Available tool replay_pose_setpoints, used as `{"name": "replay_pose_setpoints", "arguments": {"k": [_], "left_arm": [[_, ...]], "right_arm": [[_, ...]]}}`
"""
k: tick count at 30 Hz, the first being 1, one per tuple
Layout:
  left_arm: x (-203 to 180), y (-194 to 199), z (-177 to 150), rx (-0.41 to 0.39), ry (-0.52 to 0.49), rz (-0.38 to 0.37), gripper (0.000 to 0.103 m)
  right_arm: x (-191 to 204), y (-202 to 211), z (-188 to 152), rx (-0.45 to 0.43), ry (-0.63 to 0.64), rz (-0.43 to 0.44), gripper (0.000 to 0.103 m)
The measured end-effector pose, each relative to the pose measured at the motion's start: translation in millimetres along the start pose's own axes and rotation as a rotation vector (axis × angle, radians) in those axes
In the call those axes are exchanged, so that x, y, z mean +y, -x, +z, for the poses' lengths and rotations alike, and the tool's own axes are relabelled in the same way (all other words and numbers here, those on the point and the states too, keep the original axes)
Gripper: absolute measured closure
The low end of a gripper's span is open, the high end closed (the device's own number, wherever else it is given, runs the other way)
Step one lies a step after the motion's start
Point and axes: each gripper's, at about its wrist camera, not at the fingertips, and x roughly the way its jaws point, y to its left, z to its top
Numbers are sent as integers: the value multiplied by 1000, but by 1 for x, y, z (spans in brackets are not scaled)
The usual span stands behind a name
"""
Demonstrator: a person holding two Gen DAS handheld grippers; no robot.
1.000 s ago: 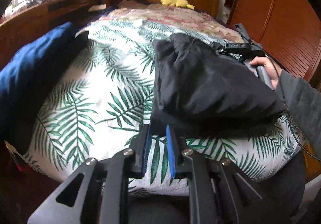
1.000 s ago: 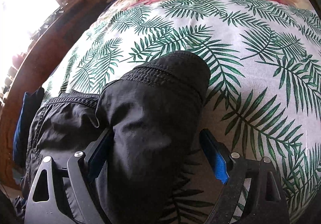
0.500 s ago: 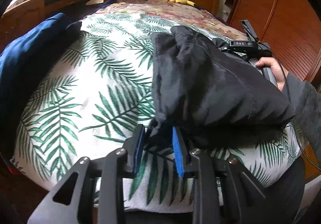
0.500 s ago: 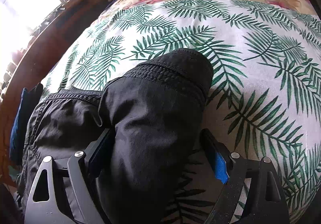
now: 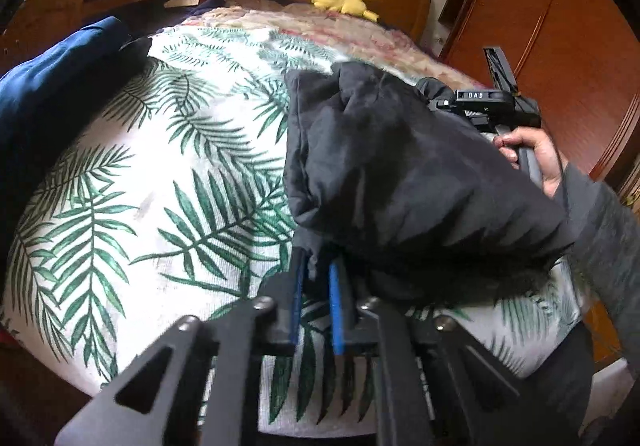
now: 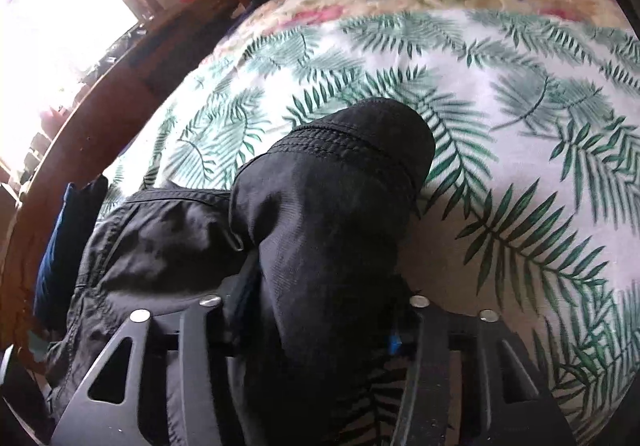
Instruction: Fold large clothes
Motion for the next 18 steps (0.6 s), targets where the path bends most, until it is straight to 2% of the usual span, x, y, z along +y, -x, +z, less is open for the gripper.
{"name": "replay_pose_setpoints", "arguments": {"k": [3, 7, 11, 18], "left_arm": [[1, 13, 5, -54, -1, -5, 98], [8, 34, 13, -124, 17, -17, 99], [24, 55, 27, -185, 11, 10, 99], [85, 118, 65, -306, 27, 105, 100]], "right_arm": [[16, 20, 5, -65, 38, -4, 77], [52, 42, 14, -131, 109, -38, 81], [101, 61, 26, -193, 189, -17, 85], [205, 66, 54, -247, 315, 31, 90]]}}
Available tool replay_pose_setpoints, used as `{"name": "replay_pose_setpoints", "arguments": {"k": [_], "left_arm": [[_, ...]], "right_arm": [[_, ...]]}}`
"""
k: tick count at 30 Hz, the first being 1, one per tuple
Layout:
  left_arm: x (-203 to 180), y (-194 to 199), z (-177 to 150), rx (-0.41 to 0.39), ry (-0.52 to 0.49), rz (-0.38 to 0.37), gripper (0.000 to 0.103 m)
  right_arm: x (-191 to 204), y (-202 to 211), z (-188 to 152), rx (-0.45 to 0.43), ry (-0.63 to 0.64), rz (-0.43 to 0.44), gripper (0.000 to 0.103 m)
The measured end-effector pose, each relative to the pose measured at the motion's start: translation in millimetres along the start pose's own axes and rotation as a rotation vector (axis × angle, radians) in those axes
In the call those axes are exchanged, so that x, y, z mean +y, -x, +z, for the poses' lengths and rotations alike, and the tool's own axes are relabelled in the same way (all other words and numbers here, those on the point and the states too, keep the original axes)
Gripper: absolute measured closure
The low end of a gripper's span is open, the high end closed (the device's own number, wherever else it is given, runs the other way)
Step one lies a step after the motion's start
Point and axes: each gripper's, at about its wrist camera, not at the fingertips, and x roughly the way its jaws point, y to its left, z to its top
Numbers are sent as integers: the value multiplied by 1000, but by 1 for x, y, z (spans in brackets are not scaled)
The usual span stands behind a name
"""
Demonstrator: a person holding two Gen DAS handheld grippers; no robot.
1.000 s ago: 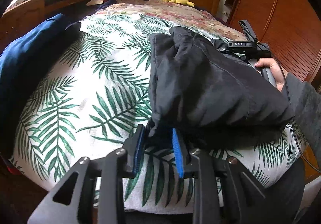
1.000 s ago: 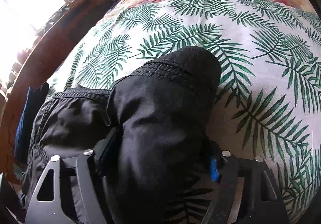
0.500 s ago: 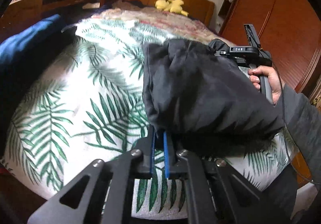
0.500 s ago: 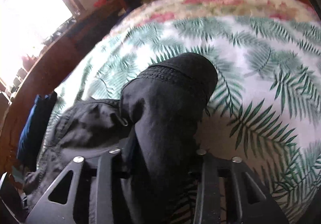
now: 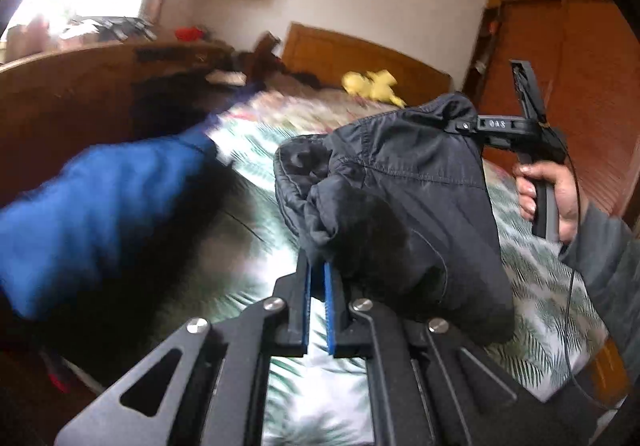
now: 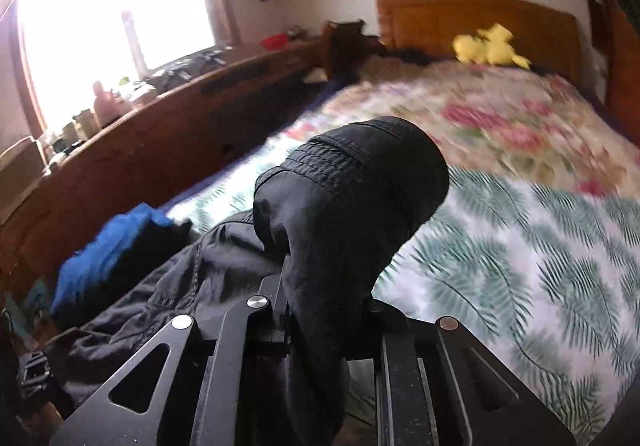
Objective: Fold large clothes
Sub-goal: 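Carry the jacket with the left gripper onto the blue cloth pile and release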
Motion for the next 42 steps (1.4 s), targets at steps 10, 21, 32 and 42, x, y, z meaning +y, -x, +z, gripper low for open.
{"name": "replay_pose_setpoints", "arguments": {"k": [10, 21, 32, 42], "left_arm": [[134, 78, 80, -132, 17, 269, 100], [275, 88, 56, -66, 146, 476, 100], [278, 70, 44, -2, 148, 572, 97], [236, 101, 20, 17, 138, 633, 94]], "right_arm": [[165, -57, 84, -57, 90, 190, 91], [308, -172, 74, 83, 168, 270, 91], [279, -218, 28, 249, 144, 145, 78], [262, -128, -11, 189, 260, 165, 58]]}}
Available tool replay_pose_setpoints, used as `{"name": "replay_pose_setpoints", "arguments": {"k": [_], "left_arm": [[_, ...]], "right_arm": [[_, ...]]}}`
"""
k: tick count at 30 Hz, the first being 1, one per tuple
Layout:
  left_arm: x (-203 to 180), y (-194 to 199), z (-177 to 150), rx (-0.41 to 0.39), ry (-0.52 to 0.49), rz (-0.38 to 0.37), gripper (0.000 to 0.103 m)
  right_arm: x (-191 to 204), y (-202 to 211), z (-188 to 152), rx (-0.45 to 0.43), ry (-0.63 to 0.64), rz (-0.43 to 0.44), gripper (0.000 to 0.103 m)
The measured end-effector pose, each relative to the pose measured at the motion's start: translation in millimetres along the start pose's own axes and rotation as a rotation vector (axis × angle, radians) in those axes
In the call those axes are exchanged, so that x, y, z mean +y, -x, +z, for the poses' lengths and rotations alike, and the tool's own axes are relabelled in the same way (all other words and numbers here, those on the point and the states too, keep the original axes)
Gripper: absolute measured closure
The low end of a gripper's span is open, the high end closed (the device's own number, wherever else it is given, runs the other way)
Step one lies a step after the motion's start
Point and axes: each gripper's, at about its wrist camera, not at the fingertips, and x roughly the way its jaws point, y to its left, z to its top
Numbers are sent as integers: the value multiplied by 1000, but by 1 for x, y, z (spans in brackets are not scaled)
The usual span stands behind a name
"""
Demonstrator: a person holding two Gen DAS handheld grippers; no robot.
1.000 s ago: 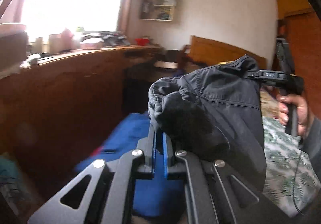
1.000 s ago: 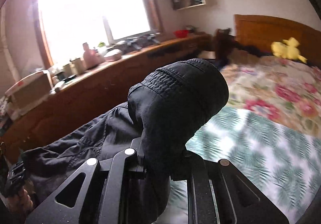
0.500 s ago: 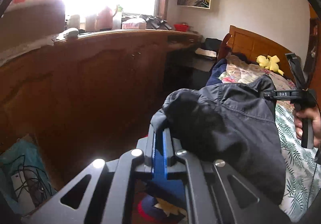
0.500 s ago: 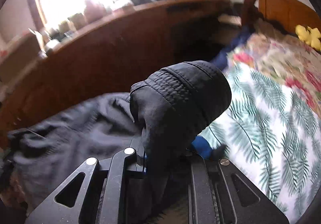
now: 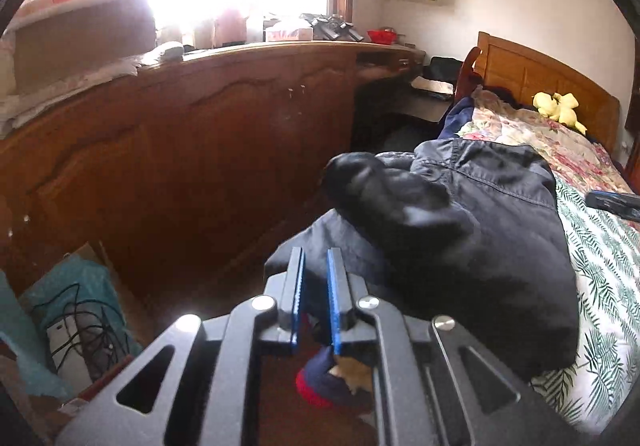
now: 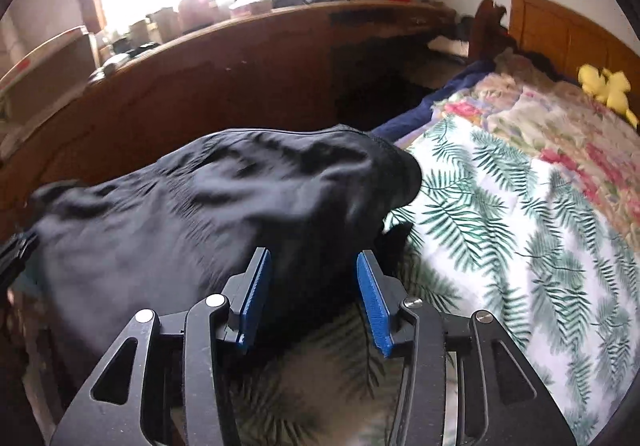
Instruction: Fold large clothes
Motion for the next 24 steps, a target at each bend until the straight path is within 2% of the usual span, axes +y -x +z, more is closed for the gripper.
{"name": "replay_pose_setpoints", "arguments": {"k": [5, 8, 14, 19, 21, 24], "left_arm": [[-21, 32, 2, -35, -25, -4, 92], [-42, 53, 3, -61, -52, -24, 91], [-96, 94, 5, -112, -106, -124, 85], [-156, 123, 2, -138, -159, -241, 78], [-180, 133, 0, -150, -187, -275, 76], [-221, 152, -5, -173, -232, -342, 73]], "right_arm": [[15, 62, -38, -77, 91, -44, 57], [17, 92, -57, -104, 103, -44, 56], [9, 153, -92, -158, 89, -54, 54], [-12, 201, -126, -190, 38, -92, 40], [-22, 220, -141, -190, 22, -128, 29], [-35, 245, -160, -198, -1, -168, 25]]}}
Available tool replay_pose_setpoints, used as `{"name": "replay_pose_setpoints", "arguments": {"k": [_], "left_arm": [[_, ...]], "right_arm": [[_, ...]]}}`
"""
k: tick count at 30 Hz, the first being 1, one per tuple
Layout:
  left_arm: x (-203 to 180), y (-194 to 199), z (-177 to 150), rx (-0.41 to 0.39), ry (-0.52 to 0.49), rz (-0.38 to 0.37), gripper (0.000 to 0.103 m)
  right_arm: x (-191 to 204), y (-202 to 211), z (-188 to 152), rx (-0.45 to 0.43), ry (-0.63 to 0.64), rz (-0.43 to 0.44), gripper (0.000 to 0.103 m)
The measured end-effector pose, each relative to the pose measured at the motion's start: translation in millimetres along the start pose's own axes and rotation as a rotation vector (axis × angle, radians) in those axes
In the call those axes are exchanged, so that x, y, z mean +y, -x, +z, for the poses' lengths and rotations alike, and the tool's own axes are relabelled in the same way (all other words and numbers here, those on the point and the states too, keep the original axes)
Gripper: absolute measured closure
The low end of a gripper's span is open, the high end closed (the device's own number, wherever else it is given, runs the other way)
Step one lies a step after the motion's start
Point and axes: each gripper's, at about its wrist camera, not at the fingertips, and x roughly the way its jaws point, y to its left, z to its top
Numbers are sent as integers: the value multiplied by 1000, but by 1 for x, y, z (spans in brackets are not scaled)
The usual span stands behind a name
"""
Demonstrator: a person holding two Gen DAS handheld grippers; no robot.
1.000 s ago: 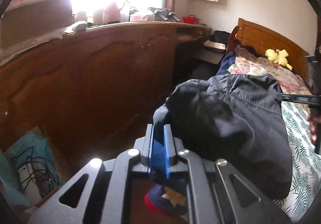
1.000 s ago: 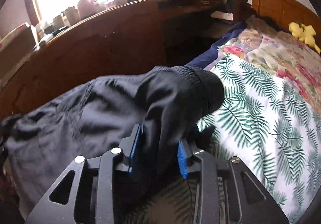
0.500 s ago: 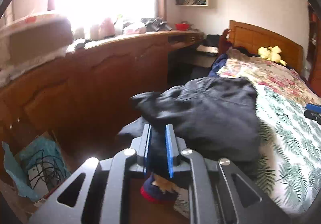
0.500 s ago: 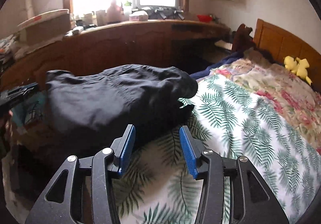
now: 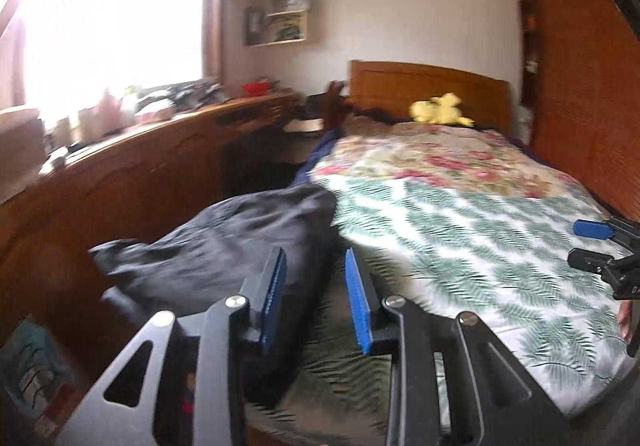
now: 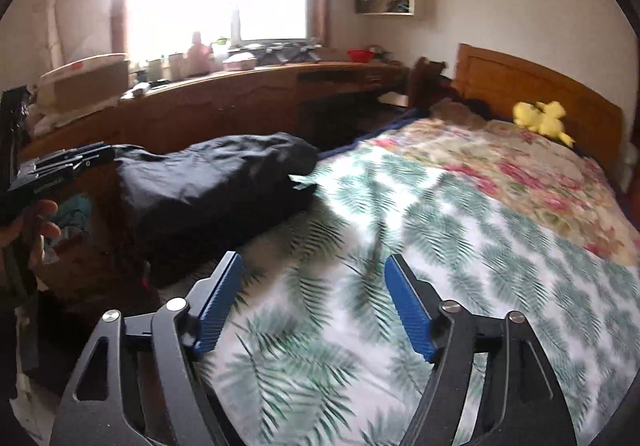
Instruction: Fold large clothes
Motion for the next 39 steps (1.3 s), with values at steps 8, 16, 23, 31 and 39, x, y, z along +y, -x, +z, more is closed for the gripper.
{"name": "replay_pose_setpoints", "arguments": {"k": [8, 16, 23, 31, 39], "left_arm": [[-105, 13, -1, 12, -64, -136, 72], [-199, 16, -28, 109, -103, -242, 72], [-261, 31, -52, 141, -124, -327, 72], [-302, 49, -58, 134, -154, -362, 72], [-303, 88, -49, 33, -146, -300, 72]], "right_arm": [[-45, 81, -48, -60, -103, -122, 21], [-73, 154, -102, -94, -216, -257, 21], [-78, 199, -128, -127, -244, -326, 21], [-79, 230, -153, -153, -270, -406, 21], [-88, 272, -171, -243, -332, -490, 20]]}}
